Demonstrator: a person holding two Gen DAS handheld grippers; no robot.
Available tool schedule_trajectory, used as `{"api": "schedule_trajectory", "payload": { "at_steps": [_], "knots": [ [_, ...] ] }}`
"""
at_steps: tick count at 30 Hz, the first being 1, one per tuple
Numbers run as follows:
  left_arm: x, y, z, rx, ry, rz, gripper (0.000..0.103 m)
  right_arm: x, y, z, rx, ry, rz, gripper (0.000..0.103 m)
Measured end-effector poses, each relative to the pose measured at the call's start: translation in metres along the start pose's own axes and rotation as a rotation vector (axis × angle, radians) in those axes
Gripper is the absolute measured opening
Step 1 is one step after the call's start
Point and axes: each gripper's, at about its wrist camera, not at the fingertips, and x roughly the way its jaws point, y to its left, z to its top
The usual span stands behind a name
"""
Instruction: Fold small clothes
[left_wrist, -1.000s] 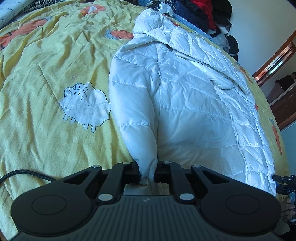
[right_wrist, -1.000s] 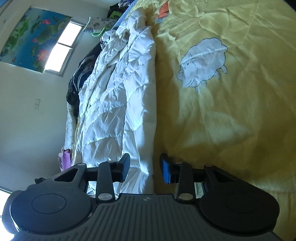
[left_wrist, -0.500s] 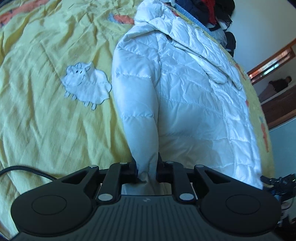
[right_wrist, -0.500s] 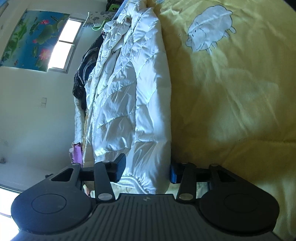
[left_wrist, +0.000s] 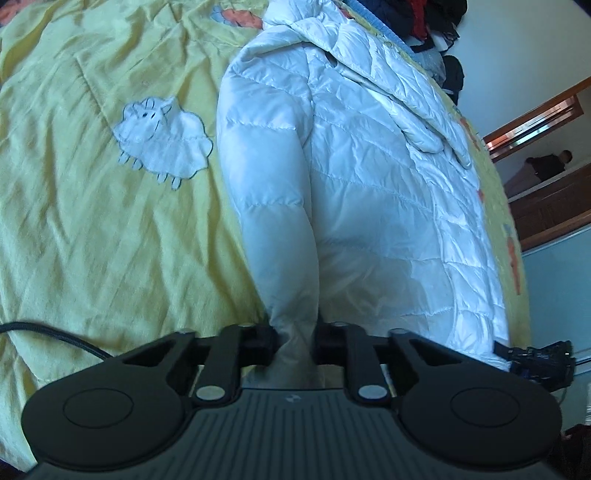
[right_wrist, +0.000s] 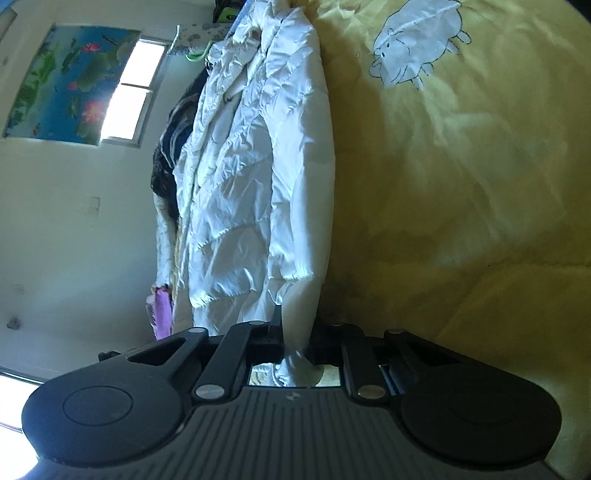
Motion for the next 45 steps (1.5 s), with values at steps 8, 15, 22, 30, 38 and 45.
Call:
{"api": "schedule_trajectory", "payload": {
  "at_steps": [8, 15, 22, 30, 38, 45],
  "knots": [
    [-0.026, -0.010, 0.031, -0.040, -0.053, -0.116, 0.009, -0.014, 0.025, 0.025, 0.011, -0.074, 0.183, 0.013],
    [-0.051, -0.025, 0.098, -0.070, -0.187, -0.231, 0.009, -0.019, 0.075, 0.089, -0.075, -0.157, 0.317, 0.014],
    [-0.034, -0.049, 0.206, -0.051, -0.285, -0.210, 0.008, 0.015, 0.127, 0.203, -0.160, -0.239, 0.358, 0.014],
    [0.050, -0.056, 0.325, -0.099, -0.281, -0.057, 0.008, 0.116, 0.125, 0.329, -0.070, -0.279, 0.199, 0.014],
    [0.103, -0.028, 0.350, -0.252, -0.173, -0.078, 0.022, 0.183, 0.054, 0.365, 0.197, -0.261, 0.139, 0.049],
    [0.036, -0.009, 0.351, -0.375, -0.384, -0.318, 0.080, 0.137, 0.065, 0.357, 0.208, -0.457, 0.319, 0.073]
  ]
}}
